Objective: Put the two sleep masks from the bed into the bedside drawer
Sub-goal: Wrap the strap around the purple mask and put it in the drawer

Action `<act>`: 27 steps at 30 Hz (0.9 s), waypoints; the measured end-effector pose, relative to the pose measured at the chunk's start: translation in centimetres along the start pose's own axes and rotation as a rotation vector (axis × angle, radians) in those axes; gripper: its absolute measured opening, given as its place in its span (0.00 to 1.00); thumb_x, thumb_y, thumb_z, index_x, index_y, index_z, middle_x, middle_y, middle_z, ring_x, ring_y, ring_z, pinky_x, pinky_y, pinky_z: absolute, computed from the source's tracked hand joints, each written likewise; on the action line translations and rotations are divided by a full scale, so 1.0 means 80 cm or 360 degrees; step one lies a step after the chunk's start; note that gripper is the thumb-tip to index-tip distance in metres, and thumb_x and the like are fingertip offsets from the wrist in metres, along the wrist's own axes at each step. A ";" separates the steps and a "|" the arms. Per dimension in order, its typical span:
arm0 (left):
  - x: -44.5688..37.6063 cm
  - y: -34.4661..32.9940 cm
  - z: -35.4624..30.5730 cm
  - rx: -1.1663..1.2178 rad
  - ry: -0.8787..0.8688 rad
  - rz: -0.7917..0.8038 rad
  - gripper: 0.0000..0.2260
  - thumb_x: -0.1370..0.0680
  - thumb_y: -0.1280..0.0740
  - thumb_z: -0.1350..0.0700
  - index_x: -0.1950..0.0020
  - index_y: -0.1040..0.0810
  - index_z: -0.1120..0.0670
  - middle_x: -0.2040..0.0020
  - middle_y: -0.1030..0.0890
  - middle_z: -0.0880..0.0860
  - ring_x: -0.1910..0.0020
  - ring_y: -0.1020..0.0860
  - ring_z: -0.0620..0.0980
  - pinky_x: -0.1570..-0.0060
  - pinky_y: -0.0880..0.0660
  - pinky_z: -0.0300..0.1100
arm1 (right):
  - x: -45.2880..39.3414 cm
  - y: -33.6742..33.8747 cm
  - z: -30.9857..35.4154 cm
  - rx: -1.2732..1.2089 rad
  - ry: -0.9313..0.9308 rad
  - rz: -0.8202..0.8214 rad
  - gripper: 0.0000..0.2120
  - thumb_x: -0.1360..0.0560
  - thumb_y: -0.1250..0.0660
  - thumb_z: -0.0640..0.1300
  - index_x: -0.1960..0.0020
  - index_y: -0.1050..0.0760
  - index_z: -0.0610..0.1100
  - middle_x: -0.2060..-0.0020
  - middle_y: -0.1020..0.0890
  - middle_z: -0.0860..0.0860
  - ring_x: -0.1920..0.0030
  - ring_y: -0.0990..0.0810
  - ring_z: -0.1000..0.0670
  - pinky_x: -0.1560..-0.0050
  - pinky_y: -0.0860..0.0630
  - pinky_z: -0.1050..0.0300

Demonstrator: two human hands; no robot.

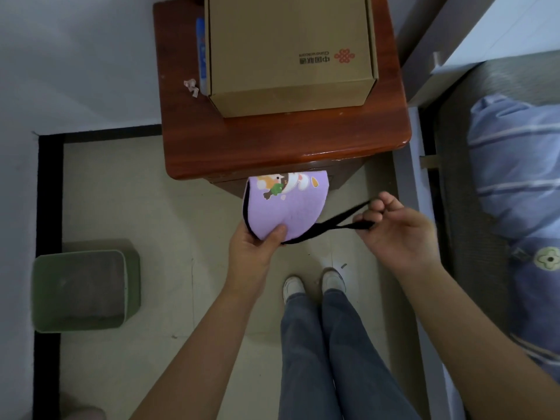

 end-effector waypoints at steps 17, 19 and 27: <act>-0.022 0.014 0.005 -0.1064 0.0188 0.0792 0.13 0.28 0.32 0.69 0.44 0.23 0.64 0.53 0.23 0.52 0.55 0.25 0.48 0.67 0.31 0.19 | -0.032 -0.032 -0.026 0.2427 -0.0158 0.0210 0.13 0.28 0.34 0.41 0.44 0.25 0.47 0.57 0.21 0.54 0.59 0.23 0.58 0.65 0.26 0.68; -0.023 0.015 0.014 -0.1061 0.0260 0.0799 0.13 0.28 0.32 0.68 0.44 0.23 0.63 0.53 0.22 0.51 0.56 0.24 0.48 0.66 0.30 0.20 | -0.037 -0.040 -0.035 0.2524 -0.0197 0.0289 0.08 0.28 0.36 0.39 0.49 0.25 0.42 0.59 0.21 0.44 0.62 0.25 0.52 0.64 0.25 0.55; -0.017 0.014 0.046 -0.0112 0.0706 0.0301 0.11 0.22 0.42 0.65 0.59 0.29 0.52 0.59 0.23 0.47 0.63 0.23 0.40 0.65 0.23 0.29 | -0.047 -0.006 -0.049 0.1933 -0.0209 -0.0331 0.06 0.26 0.40 0.34 0.53 0.26 0.35 0.66 0.27 0.45 0.69 0.31 0.51 0.68 0.33 0.61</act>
Point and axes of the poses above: each hand's wrist, its own x-axis away from the middle knuckle, its own y-axis out of the back of the hand, z = x × y, the point moved 2 cm from there along -x, towards the middle knuckle
